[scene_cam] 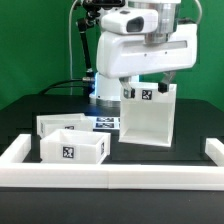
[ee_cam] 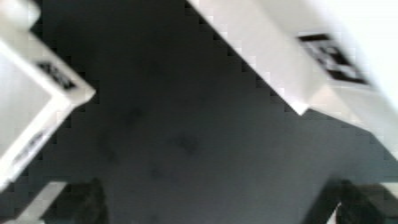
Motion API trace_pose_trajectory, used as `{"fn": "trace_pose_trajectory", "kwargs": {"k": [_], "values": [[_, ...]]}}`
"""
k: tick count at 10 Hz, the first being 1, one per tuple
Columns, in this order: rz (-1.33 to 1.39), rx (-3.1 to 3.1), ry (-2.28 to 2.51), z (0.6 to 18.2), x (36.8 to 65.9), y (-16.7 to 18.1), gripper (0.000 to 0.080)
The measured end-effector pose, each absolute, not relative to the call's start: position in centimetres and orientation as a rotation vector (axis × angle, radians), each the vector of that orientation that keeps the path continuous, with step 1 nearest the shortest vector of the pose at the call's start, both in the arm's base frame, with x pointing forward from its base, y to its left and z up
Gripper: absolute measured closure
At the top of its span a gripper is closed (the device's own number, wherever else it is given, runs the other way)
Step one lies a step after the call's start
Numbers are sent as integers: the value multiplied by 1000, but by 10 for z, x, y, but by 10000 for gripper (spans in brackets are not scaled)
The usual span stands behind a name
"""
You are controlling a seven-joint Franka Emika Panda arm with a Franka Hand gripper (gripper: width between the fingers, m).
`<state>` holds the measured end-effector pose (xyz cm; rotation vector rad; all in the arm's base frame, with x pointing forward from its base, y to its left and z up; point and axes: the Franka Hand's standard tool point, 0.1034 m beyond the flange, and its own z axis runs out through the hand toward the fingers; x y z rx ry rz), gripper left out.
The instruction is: Assemble drawer
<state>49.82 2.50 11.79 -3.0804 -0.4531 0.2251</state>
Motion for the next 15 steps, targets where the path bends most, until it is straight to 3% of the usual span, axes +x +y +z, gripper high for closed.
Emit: {"fn": "trace_pose_trajectory", "kwargs": {"k": [6,10,13,15], "values": [[230,-3114,296,125,486,39,150],[164,-3118,340,135,440,57,150],[93,-3125,261,124,421,81,150],[69,-3116,242,107,418,97,150]]}}
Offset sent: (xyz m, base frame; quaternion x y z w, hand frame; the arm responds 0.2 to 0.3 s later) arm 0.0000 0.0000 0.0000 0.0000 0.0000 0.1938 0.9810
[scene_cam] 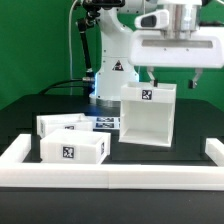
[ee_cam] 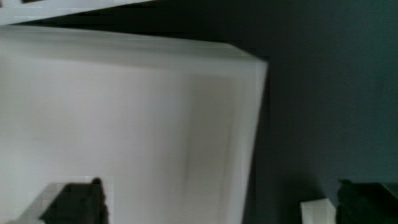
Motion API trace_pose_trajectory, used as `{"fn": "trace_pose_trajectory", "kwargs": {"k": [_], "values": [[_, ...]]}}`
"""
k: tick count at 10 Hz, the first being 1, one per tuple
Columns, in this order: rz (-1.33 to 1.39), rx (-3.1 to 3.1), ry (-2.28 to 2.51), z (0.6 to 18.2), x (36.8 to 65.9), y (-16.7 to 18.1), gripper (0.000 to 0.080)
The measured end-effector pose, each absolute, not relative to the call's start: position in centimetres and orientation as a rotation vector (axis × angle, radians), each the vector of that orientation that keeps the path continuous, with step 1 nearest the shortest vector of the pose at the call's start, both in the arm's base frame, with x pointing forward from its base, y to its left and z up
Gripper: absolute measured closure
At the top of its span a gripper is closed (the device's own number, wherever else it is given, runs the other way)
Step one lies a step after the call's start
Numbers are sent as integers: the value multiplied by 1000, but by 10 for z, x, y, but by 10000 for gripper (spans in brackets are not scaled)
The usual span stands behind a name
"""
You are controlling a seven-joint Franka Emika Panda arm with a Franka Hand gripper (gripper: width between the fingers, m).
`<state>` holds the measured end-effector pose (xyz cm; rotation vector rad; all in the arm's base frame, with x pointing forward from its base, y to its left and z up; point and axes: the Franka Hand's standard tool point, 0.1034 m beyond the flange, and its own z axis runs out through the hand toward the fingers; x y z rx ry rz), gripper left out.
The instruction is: Assemble drawer
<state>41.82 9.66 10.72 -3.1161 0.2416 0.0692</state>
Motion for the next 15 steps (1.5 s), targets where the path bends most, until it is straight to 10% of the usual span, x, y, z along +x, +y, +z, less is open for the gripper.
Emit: {"fn": "trace_pose_trajectory", "kwargs": {"k": [6,9,15], "values": [[120,-3116,246,96,417,96,262],[117,-3115,240,96,418,96,711],[114,-3115,238,96,418,96,762]]}}
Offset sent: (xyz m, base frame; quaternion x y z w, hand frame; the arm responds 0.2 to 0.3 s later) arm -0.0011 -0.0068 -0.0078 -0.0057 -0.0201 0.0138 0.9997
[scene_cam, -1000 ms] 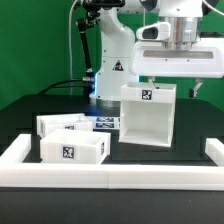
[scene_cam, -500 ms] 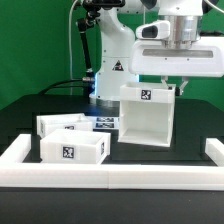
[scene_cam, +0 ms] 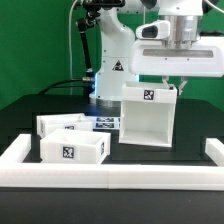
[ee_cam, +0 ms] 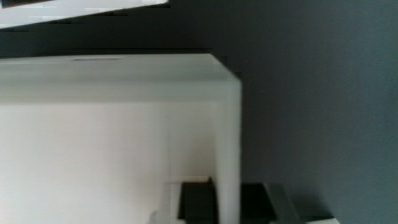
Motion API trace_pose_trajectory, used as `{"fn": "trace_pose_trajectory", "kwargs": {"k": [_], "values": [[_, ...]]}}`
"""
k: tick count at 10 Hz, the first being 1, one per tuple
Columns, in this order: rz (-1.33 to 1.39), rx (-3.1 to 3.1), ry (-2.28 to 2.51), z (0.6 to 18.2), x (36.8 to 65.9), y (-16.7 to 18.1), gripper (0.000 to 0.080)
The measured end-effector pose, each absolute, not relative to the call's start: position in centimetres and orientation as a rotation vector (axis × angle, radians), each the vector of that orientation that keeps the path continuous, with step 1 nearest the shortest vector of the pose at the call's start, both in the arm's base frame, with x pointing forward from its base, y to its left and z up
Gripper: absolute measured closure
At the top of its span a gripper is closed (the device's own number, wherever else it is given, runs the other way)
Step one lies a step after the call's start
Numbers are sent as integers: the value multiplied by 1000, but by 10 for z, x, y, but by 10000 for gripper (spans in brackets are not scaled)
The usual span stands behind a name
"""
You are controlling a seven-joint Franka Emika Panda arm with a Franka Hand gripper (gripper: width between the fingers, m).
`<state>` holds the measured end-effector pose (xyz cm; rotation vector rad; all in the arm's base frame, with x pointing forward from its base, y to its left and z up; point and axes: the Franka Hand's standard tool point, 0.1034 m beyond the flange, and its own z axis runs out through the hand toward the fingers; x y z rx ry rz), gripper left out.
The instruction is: Assemble drawer
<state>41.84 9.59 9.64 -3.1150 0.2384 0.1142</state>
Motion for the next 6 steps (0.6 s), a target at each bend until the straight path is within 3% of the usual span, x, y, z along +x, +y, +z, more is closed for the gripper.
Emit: {"fn": "trace_pose_trajectory", "kwargs": {"k": [2,6], "values": [[116,-3110,209,96,420,94,762],[91,-3081,175,97,461,85,762]]}}
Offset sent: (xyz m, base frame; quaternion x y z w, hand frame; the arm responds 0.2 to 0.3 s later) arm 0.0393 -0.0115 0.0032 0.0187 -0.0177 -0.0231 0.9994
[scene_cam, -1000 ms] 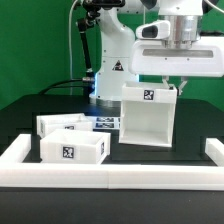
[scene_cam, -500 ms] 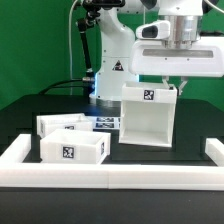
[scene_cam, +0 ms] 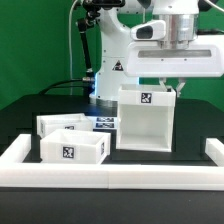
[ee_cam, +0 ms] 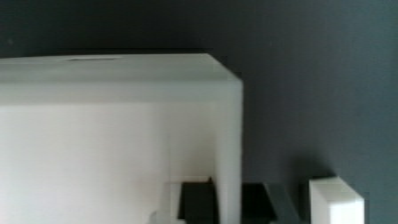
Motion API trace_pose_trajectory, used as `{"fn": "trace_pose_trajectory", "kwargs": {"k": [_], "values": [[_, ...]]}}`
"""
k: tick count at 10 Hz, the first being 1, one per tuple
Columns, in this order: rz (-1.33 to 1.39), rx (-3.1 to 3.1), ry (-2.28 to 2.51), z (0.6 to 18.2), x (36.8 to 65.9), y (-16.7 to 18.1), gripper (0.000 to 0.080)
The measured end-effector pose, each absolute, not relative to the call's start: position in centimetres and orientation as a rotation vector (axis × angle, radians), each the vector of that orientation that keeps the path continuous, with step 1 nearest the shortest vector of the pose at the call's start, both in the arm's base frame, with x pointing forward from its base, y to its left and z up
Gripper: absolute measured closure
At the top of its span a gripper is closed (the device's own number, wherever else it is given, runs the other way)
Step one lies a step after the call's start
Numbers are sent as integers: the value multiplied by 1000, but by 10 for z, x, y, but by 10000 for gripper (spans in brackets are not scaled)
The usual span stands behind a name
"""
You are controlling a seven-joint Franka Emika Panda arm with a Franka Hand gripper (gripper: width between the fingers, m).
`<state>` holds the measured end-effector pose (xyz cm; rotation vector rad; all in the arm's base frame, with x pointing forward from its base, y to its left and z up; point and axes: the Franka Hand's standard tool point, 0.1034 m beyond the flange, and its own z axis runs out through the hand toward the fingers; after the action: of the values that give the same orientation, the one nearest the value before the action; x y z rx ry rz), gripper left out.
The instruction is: Assemble drawer
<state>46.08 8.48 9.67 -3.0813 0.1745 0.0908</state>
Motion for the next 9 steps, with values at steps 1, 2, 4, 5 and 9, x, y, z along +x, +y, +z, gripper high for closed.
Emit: {"fn": "trace_pose_trajectory", "kwargs": {"k": [1,2,4,5,9], "values": [[77,-3077,170,97,471,86,762],[59,-3073,151,97,484,88,762],[24,-3063,128,97,507,92,762],[2,-3059,121,97,517,94,762],[-17,-3059,44,98,524,92,761]]}}
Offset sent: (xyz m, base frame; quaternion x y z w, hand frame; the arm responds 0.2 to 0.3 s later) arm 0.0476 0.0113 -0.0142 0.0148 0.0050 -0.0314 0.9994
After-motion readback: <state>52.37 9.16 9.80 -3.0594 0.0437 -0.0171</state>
